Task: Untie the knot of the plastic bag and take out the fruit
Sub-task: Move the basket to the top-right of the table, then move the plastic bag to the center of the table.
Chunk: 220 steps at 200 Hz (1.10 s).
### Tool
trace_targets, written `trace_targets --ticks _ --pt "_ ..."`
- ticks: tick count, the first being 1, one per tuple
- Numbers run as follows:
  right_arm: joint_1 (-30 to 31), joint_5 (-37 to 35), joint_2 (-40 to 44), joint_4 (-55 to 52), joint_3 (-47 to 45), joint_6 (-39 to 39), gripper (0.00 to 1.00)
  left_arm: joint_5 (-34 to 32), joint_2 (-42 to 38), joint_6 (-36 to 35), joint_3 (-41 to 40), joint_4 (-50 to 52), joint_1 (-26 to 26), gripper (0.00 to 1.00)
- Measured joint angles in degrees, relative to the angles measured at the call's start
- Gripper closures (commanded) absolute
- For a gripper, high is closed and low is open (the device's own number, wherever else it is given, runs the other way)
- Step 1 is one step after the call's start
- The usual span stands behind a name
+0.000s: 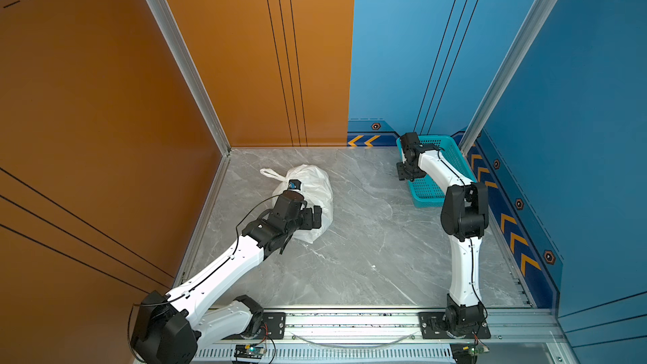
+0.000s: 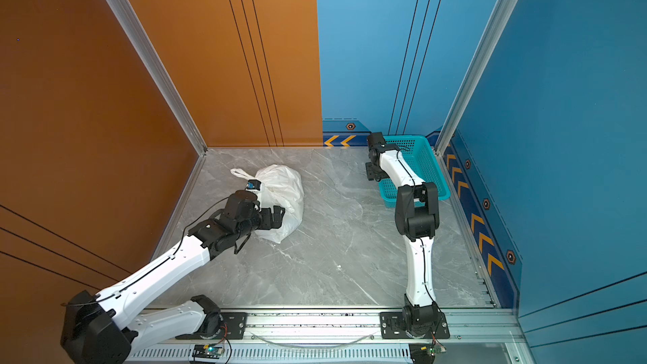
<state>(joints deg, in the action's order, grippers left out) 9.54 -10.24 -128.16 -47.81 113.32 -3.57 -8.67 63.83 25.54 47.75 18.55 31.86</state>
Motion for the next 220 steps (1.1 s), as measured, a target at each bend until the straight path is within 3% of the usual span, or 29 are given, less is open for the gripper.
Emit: trace_targets --ticks 35,78,104,110,130,153,198,220 --pt "0.7 0.8 3.0 -0.6 -1.0 -1.1 0.16 -3.0 0.0 -0.5 6.3 6.0 -0.1 0.02" --pt "5.7 1.0 17.6 -1.1 -8.4 -2.8 0.08 -4.4 3.5 -1.1 15.8 11.0 -5.2 0.0" --pt "9.9 1.3 25.7 -1.1 -13.3 -4.3 0.07 -3.7 10.7 -2.5 20.2 12.8 -9.1 0.12" --pt "10.5 1.4 26.8 -1.1 -14.2 -4.5 0.07 -3.7 12.6 -3.3 21.4 13.0 -9.7 0.2" --pt "11.7 1.7 29.0 -1.1 -16.7 -5.5 0.06 -3.0 19.0 -5.0 25.7 14.3 -11.4 0.32" --pt "11.8 2.2 30.1 -1.2 -19.1 -6.3 0.05 -1.7 25.5 -5.8 29.8 15.2 -13.1 0.36" --pt "11.8 2.7 31.4 -1.5 -20.4 -6.8 0.03 -0.4 31.4 -6.2 30.5 17.0 -15.3 0.36" --pt "11.8 2.8 31.5 -1.7 -20.5 -6.9 0.03 0.9 33.7 -5.7 31.0 17.5 -15.5 0.5"
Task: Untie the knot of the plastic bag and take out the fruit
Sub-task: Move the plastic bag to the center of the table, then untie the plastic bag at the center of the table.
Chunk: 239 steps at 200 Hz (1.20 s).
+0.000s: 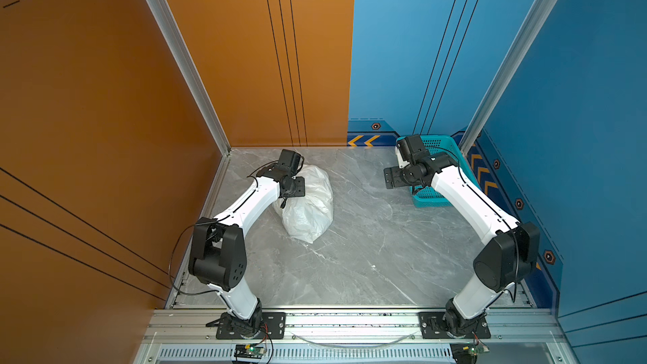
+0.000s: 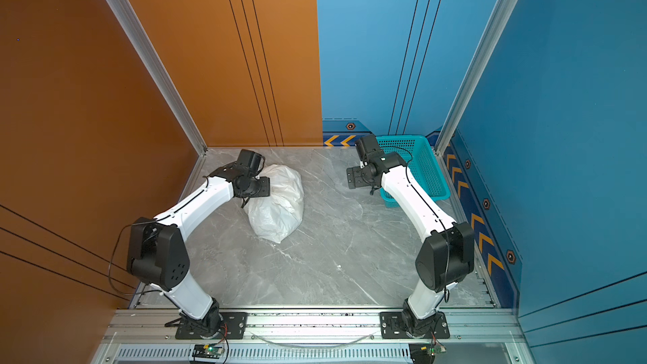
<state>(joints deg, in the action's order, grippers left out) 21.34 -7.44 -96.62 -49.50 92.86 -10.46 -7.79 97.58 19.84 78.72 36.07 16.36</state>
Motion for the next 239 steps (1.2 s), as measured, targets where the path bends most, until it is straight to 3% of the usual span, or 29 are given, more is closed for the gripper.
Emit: trace_targets --ticks 22,41,73,108,172,209,239 --pt "0.0 0.3 0.0 0.0 0.0 -0.1 0.03 1.7 3.0 -0.5 2.3 0.2 -0.1 0.83" --pt "0.0 0.4 0.0 0.0 -0.3 -0.1 0.03 2.7 4.4 -1.3 3.2 0.2 0.4 1.0" --pt "0.0 1.1 0.9 -0.1 -2.4 -0.1 0.02 3.6 4.5 -3.2 3.4 -0.1 3.7 1.0" --pt "0.2 2.6 3.7 -0.2 -3.9 -0.1 0.01 6.1 3.5 -5.2 2.9 -0.4 10.7 1.0" --pt "3.8 8.1 9.7 -0.4 -7.8 3.5 0.01 14.3 -8.9 -9.1 -8.8 -1.2 26.2 1.0" --pt "7.8 13.5 11.2 0.0 -11.5 7.6 0.02 14.9 -15.6 -9.4 -15.8 -1.1 28.0 1.0" --pt "10.4 20.6 11.2 1.7 -16.0 9.7 0.07 14.8 -16.8 -9.3 -16.8 -2.0 28.0 1.0"
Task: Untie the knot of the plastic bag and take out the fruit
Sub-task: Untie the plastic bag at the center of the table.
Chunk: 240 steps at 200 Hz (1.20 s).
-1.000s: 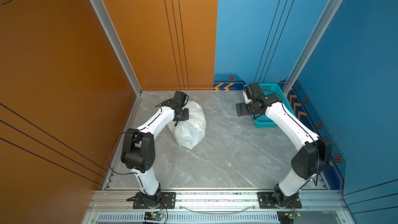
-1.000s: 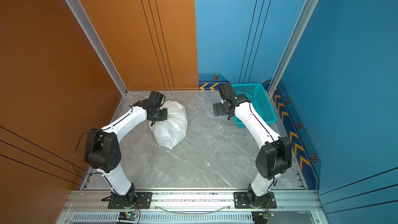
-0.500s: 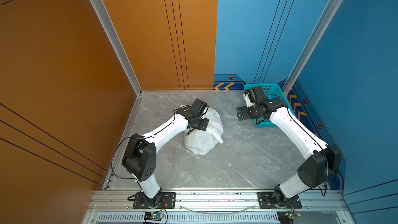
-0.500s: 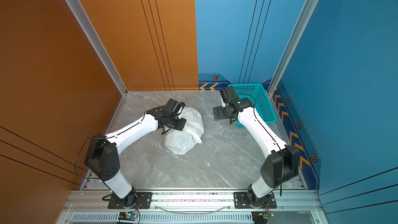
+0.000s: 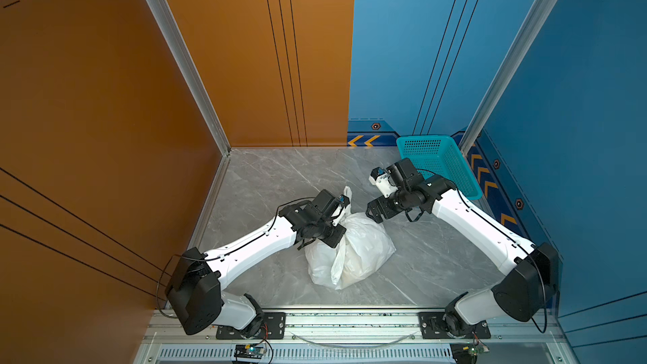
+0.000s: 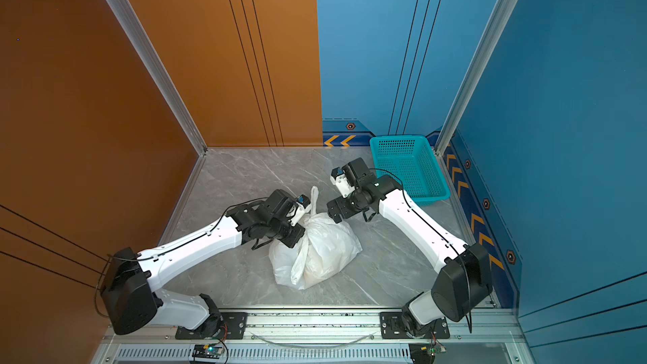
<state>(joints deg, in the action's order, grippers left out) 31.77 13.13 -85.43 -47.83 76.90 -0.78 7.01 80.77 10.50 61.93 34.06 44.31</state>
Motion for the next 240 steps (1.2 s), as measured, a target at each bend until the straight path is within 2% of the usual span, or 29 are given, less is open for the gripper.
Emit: trace_targets --ticks 44,65,134,160,187,224,240 --pt "6.8 4.9 0.7 5.9 -5.9 0.6 0.08 -0.1 -0.4 0.0 -1.2 -2.3 0.4 1.0" --pt "9.7 4.8 0.7 8.6 -7.0 -0.2 0.1 -0.5 -1.6 0.5 -2.2 -2.4 0.7 1.0" --pt "13.6 -1.9 -0.2 13.9 -7.6 -1.1 0.3 -0.8 -5.1 1.3 -6.4 -4.1 0.7 1.0" --pt "14.0 -2.5 -0.7 16.2 -8.8 -1.4 0.39 -0.8 -6.0 1.5 -7.8 -5.4 0.7 1.0" --pt "14.3 -1.5 -1.2 18.5 -10.8 -2.3 0.43 -1.0 -8.0 2.2 -9.7 -7.4 0.5 1.0" --pt "14.6 -0.3 -1.2 20.6 -13.4 -4.0 0.61 -1.8 -10.8 4.0 -12.9 -11.4 -0.2 1.0" --pt "14.7 0.0 -0.9 21.8 -14.5 -4.9 0.76 -2.0 -11.6 4.5 -13.7 -12.5 -0.5 1.0"
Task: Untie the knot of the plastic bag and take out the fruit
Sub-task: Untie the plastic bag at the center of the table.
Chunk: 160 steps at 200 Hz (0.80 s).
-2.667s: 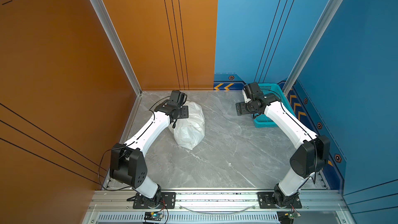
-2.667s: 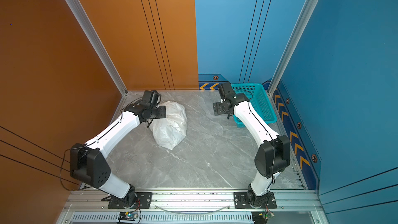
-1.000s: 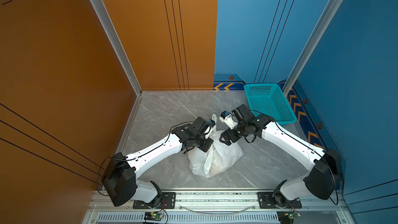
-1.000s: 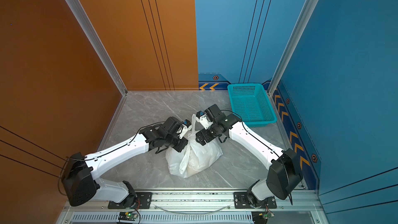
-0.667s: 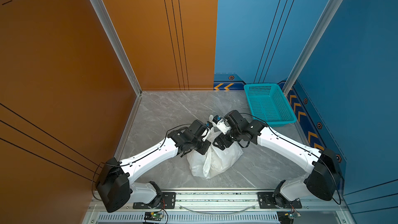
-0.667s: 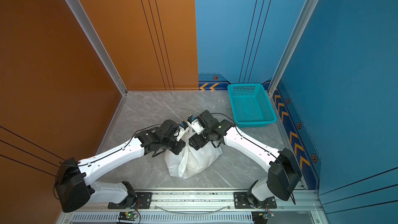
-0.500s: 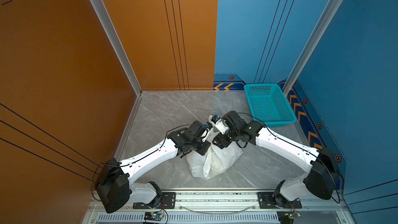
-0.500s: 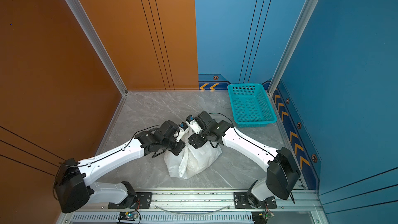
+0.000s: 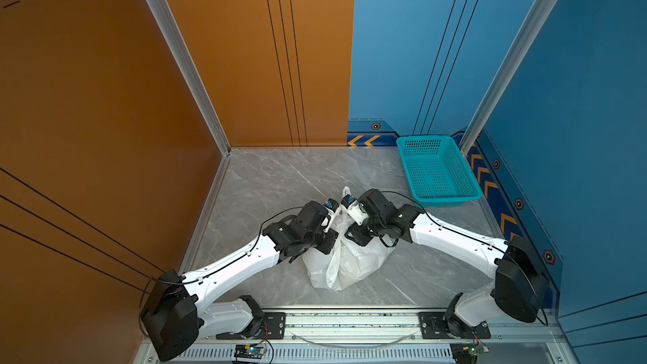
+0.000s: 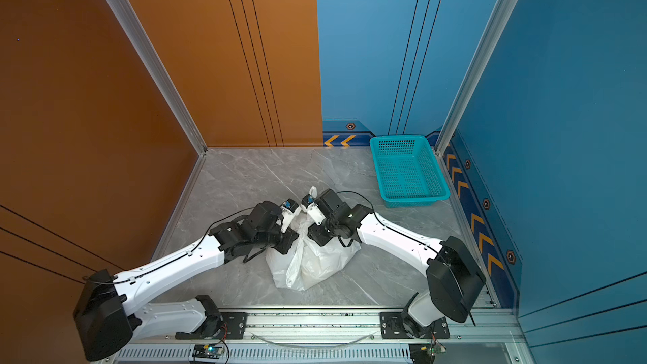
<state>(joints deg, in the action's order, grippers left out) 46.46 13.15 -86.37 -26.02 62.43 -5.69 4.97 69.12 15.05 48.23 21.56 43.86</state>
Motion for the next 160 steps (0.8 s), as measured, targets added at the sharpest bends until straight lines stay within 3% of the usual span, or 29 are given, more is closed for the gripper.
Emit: trace_targets --ticks 22,81,160 --pt "-0.2 0.4 0.8 1.0 -1.0 -0.2 1.0 -0.4 -0.7 0.5 -0.6 -1.4 -0.1 1.0" --pt "-5.4 1.9 5.3 4.0 -4.7 -3.0 1.0 -1.5 -3.7 0.9 -3.1 -4.7 -3.2 1.0" --pt "-29.0 0.0 23.9 3.6 -15.8 -9.5 1.0 -3.0 -12.6 2.4 -6.4 -5.8 -16.7 1.0"
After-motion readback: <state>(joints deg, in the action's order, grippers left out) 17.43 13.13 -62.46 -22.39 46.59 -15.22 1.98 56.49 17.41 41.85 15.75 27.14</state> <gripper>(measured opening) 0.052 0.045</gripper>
